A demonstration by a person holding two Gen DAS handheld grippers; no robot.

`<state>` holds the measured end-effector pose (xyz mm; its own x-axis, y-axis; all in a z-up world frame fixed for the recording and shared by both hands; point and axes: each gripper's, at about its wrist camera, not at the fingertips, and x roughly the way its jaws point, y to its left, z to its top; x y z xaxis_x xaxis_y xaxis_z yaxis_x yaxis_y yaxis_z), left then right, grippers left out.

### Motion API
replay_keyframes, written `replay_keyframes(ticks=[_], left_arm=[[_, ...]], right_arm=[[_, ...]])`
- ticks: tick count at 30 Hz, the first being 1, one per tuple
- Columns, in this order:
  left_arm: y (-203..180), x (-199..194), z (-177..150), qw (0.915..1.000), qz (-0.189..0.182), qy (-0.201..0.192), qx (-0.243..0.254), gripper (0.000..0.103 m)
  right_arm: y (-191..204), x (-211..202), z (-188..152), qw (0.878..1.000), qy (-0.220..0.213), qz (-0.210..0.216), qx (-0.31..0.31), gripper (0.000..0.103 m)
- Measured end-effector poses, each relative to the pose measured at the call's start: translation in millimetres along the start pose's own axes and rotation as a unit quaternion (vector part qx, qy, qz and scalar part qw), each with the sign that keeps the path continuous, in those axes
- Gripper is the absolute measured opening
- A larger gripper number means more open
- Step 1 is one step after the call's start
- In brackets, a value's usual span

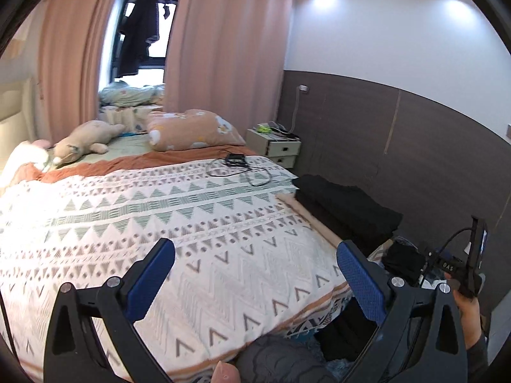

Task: Fold large clothes

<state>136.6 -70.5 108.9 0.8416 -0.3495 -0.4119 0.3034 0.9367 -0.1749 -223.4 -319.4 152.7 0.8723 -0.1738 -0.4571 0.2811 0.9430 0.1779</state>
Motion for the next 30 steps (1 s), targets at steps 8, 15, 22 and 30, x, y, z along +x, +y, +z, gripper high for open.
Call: replay_keyframes(ticks=[8, 15, 22, 30], left_arm=[[5.4, -44.8, -49.5, 0.9994, 0.032, -0.009, -0.014, 0.103], [-0.5, -87.5, -78.3, 0.9975, 0.057, -0.036, -0.023, 0.103], [-11.4, -129.3, -100.8, 0.9957, 0.066, -0.061, -0.022, 0.103], [-19.1, -153.1, -112.1, 0.995, 0.075, -0.064, -0.012, 0.103]], right_arm=[[5.9, -20.6, -23.8, 0.999, 0.005, 0.035, -0.031, 0.103], [5.1, -59.7, -42.1, 0.998, 0.005, 0.032, -0.045, 0.103], [4.1, -100.7, -50.4, 0.997, 0.004, 0.037, -0.068, 0.103], [4.6, -131.5, -66.1, 0.995, -0.023, 0.06, -0.082, 0.103]])
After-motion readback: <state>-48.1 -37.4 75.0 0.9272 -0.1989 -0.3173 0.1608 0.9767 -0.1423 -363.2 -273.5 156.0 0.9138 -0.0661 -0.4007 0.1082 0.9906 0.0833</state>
